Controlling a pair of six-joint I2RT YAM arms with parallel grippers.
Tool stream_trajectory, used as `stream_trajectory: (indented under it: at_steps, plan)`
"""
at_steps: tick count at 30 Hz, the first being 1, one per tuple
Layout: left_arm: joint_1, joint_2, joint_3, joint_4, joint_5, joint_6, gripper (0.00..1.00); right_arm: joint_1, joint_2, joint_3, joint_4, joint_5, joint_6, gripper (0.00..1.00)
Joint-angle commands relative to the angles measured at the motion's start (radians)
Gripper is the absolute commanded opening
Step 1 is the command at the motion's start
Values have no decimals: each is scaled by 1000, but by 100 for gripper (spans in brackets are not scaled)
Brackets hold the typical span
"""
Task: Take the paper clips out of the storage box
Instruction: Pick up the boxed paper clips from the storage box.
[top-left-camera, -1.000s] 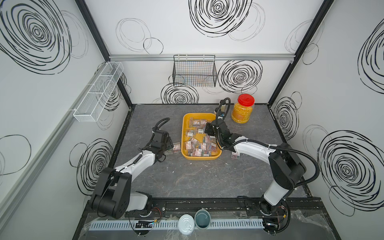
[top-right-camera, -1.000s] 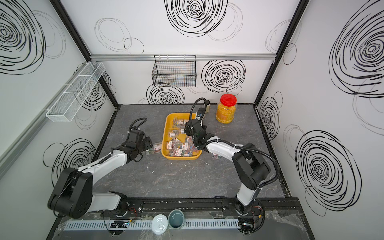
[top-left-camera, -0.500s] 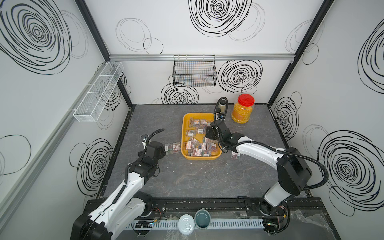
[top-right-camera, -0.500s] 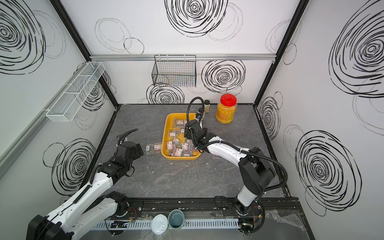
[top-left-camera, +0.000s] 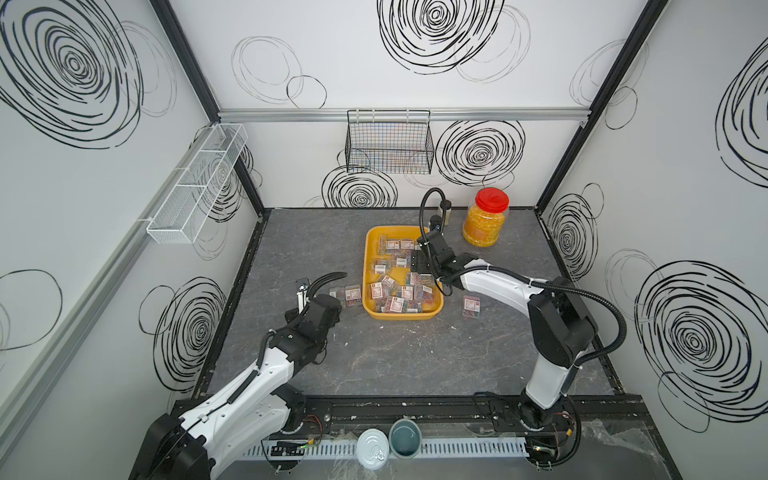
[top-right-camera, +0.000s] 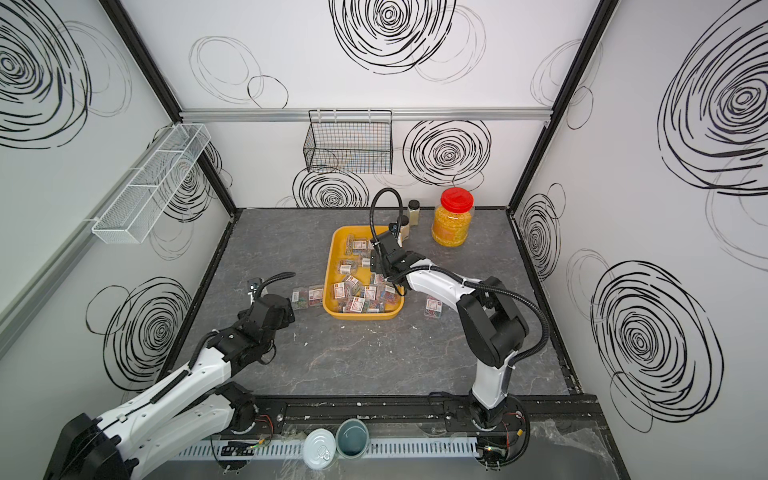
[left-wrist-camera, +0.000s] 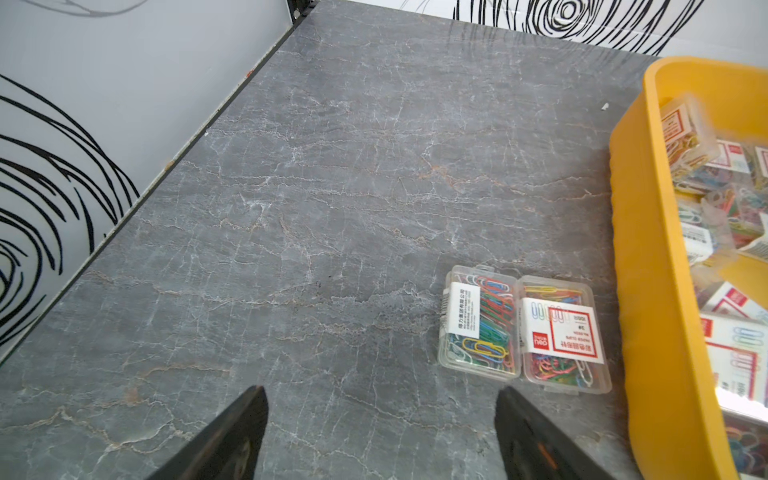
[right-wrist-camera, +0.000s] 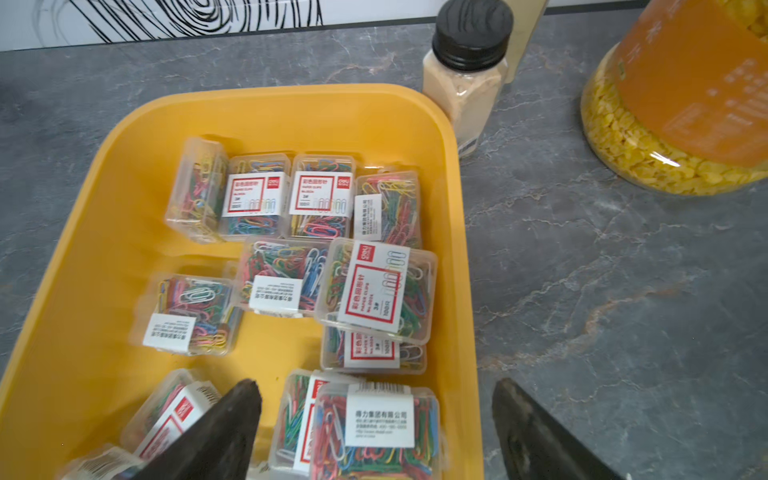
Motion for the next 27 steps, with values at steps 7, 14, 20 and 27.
stream_trajectory:
  at_steps: [7, 14, 20, 27]
  plan:
    - [-46, 20, 46, -27, -117, -38, 91, -13, 95, 96, -47, -69, -54, 91]
    - [-46, -13, 34, -30, -123, -45, 91, -17, 165, 152, -87, -95, -59, 91]
    - [-45, -17, 32, -29, -128, -48, 92, -4, 182, 153, -79, -126, -46, 91]
    - [-45, -15, 34, -29, -128, -48, 92, 40, 186, 176, -64, -148, -23, 91]
